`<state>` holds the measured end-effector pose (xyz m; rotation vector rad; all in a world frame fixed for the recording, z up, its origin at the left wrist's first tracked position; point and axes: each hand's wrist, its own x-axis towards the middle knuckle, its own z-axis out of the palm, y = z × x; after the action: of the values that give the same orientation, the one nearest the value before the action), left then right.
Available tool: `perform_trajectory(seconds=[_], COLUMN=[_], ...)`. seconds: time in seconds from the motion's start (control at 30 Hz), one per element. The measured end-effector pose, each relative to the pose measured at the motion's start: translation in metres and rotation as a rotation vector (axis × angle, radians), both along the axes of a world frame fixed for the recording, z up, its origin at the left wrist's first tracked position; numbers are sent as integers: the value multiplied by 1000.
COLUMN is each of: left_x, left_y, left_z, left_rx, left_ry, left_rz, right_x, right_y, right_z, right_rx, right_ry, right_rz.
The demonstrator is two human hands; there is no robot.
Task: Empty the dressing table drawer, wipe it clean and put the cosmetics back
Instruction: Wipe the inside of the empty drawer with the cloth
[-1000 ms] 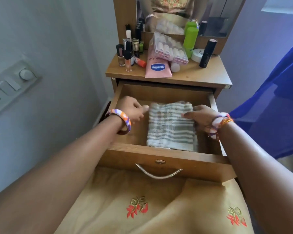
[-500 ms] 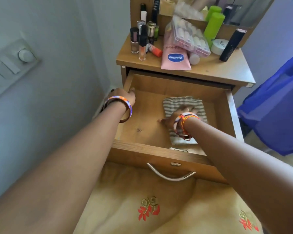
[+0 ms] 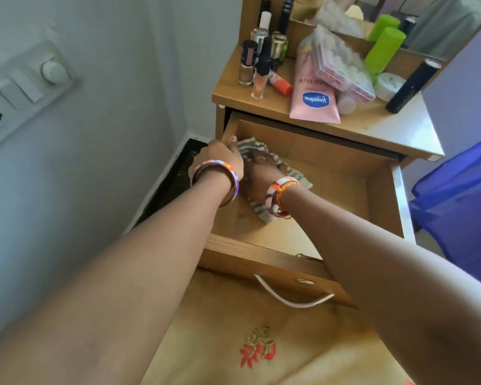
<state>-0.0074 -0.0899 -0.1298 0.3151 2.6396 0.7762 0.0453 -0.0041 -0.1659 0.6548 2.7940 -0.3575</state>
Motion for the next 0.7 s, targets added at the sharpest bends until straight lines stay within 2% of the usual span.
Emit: perform_trajectory(seconds=[0.1,0.27,0.37,0.47,0.6,0.7], left_x=[2,-1,0,-3,0,1], left_y=[-1,1,0,0,2,0], left_z=[2,2,0,-4,-3,-2], left_rx=[4,6,10,18,-3,-6], left_ry=[8,29,24,14,27,29], left_rz=[-2,-21,-29,-15,-13,-7], right_x=[8,50,39,16,-2,15], right_y=[-4,-25,-22,-6,2,3], right_z=[19,36,46,56,35,22], right_rx=[36,-97,-120,-113,-13,-49], right_ry=[-40,-326,-254,-204,-8,-169], right_rz=[137,358,307,124,47,58])
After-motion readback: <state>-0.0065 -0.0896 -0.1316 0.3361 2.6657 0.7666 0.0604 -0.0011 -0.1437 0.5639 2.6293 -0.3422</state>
